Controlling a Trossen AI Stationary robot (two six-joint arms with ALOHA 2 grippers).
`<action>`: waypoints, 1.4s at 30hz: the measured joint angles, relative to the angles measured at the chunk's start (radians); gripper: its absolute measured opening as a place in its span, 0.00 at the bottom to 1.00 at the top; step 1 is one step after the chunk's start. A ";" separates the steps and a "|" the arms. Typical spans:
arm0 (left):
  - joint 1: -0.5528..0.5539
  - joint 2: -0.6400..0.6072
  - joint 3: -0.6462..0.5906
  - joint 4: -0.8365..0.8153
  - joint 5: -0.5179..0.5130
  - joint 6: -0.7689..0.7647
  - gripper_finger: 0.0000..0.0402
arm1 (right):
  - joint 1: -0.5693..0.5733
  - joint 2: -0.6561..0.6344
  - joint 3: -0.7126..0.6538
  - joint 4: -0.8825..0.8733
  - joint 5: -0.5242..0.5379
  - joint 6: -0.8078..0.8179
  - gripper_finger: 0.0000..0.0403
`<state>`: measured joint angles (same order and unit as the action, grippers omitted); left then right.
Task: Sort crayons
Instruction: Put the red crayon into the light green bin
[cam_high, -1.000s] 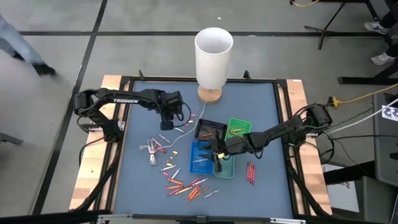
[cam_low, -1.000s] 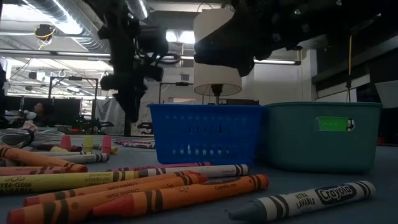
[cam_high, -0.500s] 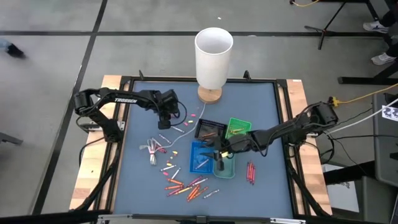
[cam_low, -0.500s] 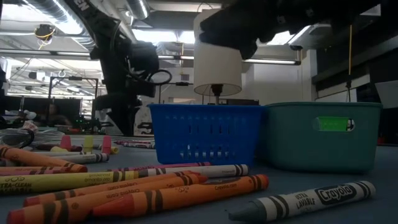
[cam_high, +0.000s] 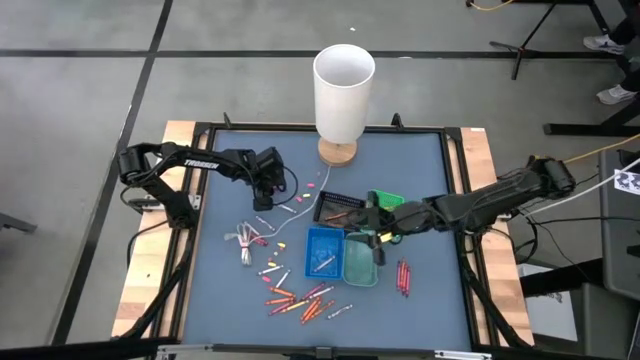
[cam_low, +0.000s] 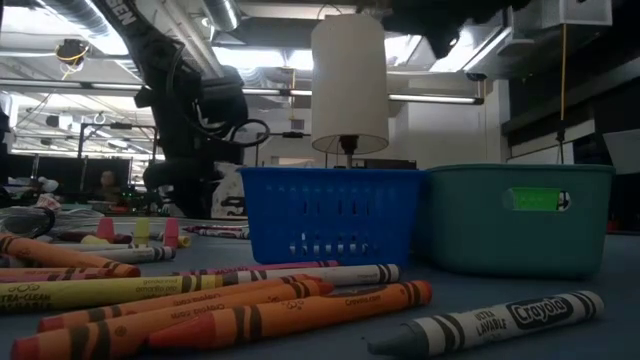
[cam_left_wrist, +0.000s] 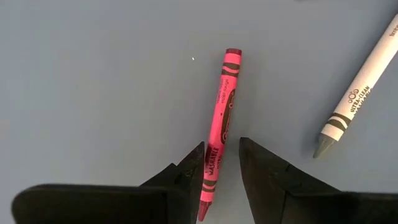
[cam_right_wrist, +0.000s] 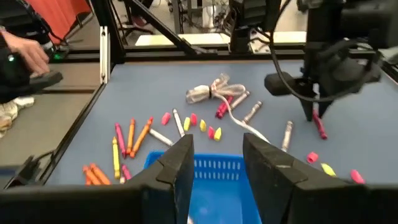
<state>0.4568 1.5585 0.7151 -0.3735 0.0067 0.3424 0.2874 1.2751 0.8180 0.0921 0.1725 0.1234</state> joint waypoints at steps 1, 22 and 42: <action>0.003 0.000 -0.003 0.001 0.000 0.000 0.23 | 0.000 -0.023 0.000 -0.029 0.000 0.001 0.34; 0.040 -0.002 -0.021 0.035 0.062 -0.124 0.01 | 0.000 -0.261 0.000 -0.806 -0.009 0.320 0.34; -0.106 0.004 0.224 -0.008 0.063 -0.248 0.00 | 0.000 -0.260 0.000 -0.905 -0.009 0.355 0.34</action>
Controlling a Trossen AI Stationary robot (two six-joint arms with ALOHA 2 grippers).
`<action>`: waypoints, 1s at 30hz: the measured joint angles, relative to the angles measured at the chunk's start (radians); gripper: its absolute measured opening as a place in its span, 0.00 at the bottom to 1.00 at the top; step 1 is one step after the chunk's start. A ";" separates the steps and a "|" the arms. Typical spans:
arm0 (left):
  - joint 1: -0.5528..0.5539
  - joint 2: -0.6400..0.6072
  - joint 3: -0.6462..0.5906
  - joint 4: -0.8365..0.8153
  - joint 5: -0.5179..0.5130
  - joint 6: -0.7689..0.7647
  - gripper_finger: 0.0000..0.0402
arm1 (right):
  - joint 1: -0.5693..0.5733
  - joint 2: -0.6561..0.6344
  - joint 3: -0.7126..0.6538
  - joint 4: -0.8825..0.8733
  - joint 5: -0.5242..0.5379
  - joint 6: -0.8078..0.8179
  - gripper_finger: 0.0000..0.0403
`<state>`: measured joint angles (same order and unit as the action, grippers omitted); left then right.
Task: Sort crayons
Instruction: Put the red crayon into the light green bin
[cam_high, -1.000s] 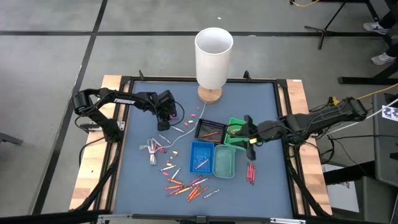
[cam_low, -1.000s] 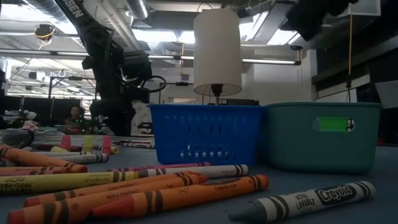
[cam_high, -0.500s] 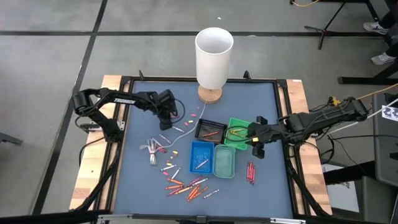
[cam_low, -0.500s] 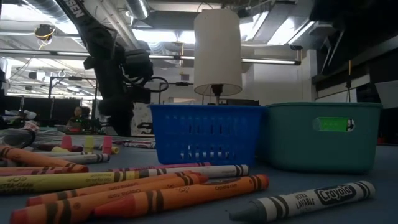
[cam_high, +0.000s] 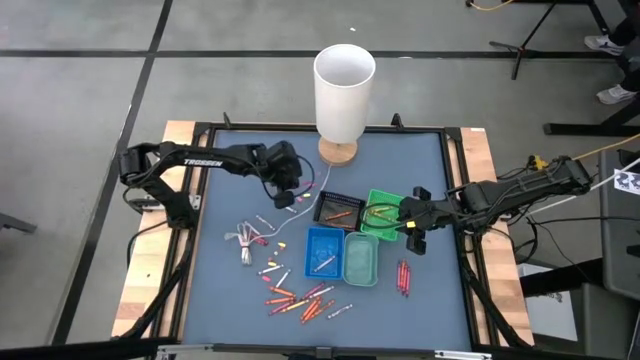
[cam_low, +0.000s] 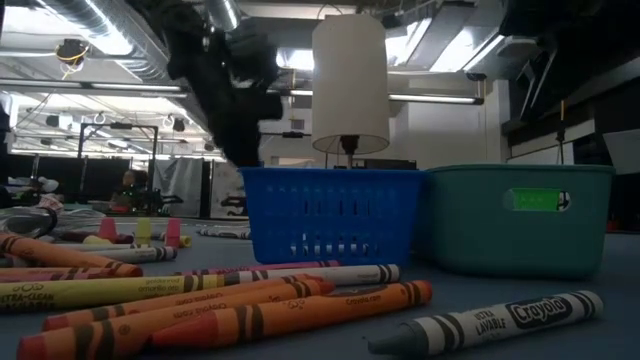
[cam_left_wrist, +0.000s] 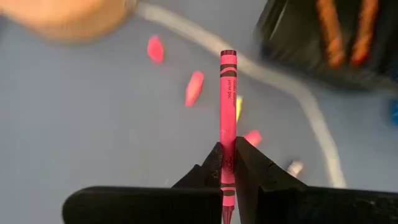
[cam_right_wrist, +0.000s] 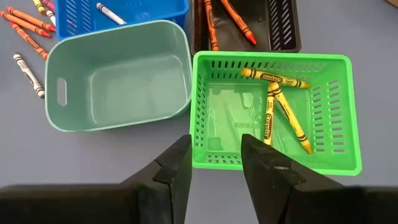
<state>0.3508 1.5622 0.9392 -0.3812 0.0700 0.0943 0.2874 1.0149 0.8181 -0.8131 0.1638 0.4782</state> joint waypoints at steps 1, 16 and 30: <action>-0.014 -0.001 0.017 0.002 0.000 -0.008 0.00 | 0.000 0.000 0.000 0.000 0.000 0.000 0.34; -0.298 0.035 0.036 0.572 -0.018 -0.182 0.00 | 0.000 0.000 0.000 0.000 0.000 -0.004 0.34; -0.508 0.350 0.062 1.183 -0.147 -0.222 0.02 | 0.000 0.003 0.000 -0.006 0.002 -0.004 0.34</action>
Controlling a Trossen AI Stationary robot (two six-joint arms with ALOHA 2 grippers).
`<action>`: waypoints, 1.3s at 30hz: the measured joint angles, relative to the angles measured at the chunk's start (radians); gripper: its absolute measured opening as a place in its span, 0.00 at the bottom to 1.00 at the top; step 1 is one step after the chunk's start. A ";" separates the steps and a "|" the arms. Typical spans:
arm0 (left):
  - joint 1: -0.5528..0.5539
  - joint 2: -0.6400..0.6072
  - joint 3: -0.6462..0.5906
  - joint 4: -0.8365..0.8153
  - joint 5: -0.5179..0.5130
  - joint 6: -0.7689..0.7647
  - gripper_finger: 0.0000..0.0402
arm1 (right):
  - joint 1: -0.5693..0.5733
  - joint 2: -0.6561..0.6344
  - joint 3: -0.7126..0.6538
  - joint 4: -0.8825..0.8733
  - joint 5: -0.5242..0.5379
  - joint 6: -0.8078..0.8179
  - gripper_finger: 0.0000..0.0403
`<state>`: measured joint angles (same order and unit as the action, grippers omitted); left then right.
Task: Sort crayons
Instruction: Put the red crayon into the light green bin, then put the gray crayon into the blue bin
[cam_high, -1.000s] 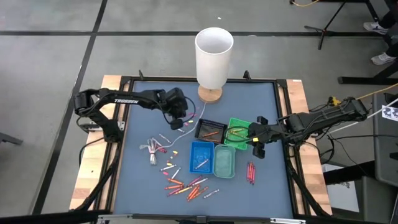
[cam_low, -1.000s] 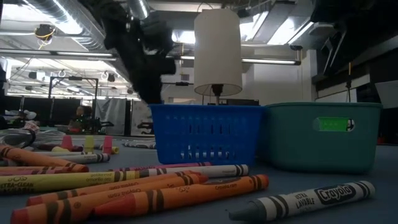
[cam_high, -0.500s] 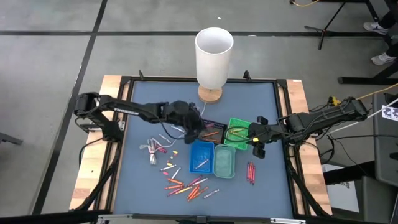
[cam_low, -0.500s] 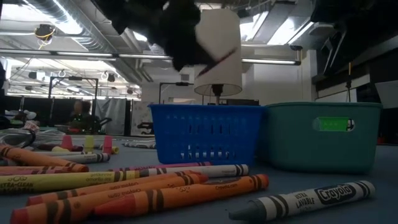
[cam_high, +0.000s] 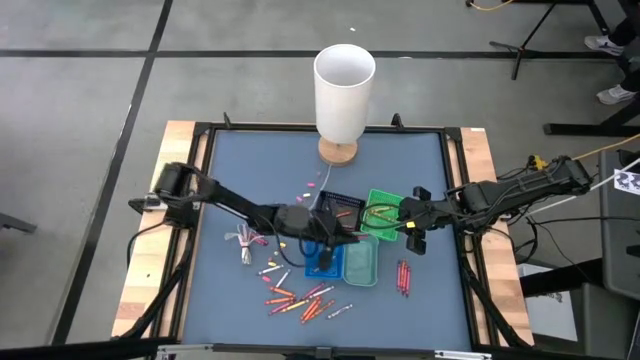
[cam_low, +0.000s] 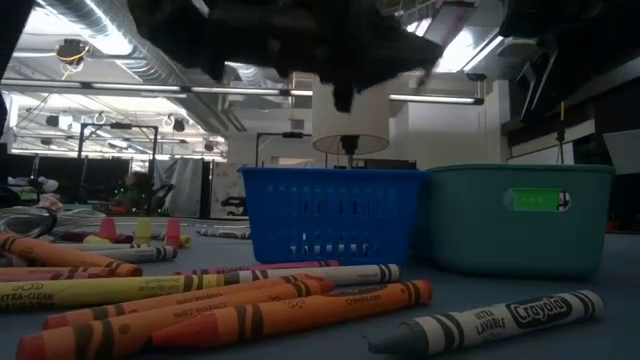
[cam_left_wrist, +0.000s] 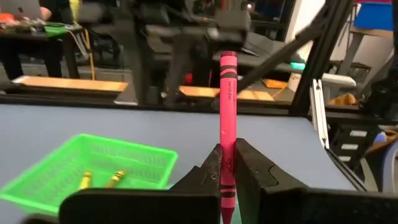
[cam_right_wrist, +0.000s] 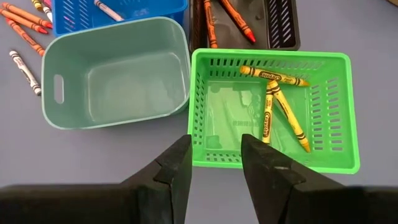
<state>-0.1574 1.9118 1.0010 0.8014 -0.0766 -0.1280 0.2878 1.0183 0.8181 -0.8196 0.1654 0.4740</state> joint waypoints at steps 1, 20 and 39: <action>-0.004 0.027 0.011 0.008 0.000 0.003 0.02 | 0.000 0.000 0.000 0.000 0.000 0.000 0.34; -0.004 0.161 0.110 0.000 0.015 -0.017 0.20 | 0.000 0.000 0.000 0.001 -0.001 0.000 0.34; 0.123 -0.088 0.110 -0.389 0.044 0.034 0.22 | 0.000 0.000 0.000 0.002 0.000 0.000 0.34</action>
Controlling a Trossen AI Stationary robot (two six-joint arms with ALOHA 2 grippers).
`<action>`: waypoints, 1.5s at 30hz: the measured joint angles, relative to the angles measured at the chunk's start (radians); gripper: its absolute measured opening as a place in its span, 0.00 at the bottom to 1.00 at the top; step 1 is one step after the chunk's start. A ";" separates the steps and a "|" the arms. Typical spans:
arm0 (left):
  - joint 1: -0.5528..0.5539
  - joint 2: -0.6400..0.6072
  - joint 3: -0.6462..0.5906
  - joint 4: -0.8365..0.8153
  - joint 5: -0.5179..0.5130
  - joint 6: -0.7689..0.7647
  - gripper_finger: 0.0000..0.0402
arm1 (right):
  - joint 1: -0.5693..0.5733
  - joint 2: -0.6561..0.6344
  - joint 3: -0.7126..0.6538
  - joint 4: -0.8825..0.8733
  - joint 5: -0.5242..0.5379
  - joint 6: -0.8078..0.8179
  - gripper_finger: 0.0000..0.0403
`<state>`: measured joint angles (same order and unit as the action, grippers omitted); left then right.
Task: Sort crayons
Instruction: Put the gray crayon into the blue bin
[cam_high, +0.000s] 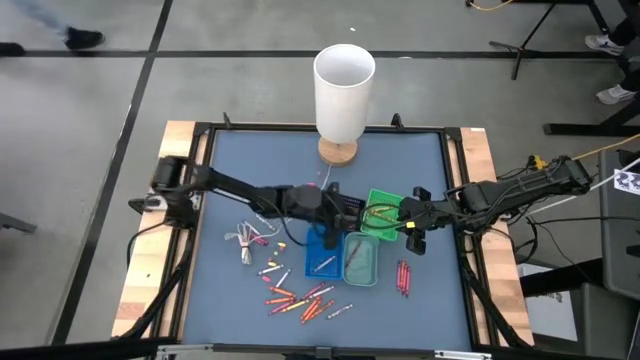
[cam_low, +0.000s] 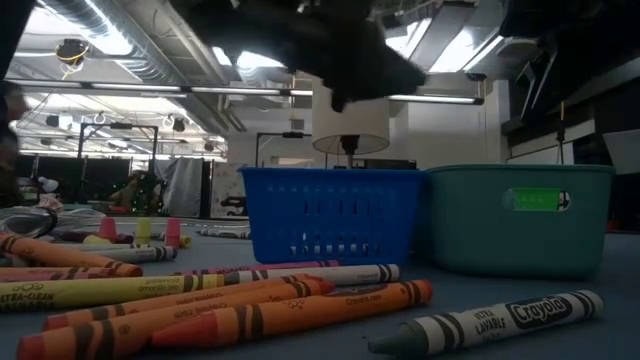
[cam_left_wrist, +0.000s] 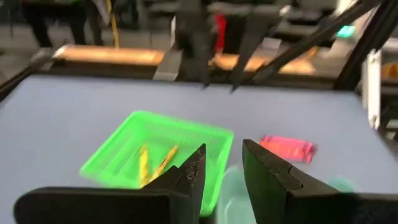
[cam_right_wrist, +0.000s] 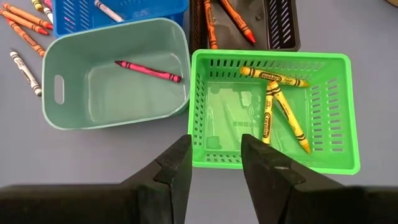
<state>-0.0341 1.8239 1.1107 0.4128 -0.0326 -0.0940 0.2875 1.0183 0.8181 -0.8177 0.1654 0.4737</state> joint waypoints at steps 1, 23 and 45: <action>0.010 -0.031 0.000 -0.068 0.000 0.000 0.22 | 0.000 0.000 0.000 0.000 0.000 0.000 0.34; 0.264 -0.260 -0.004 -1.063 -0.005 0.188 0.22 | 0.000 0.000 0.000 0.008 0.009 0.000 0.34; 0.305 -0.257 -0.394 -0.801 0.035 0.394 0.22 | 0.000 0.000 0.000 0.009 0.053 0.000 0.34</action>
<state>0.2710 1.5669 0.7165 -0.3880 0.0022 0.2996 0.2876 1.0187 0.8177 -0.8089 0.2184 0.4740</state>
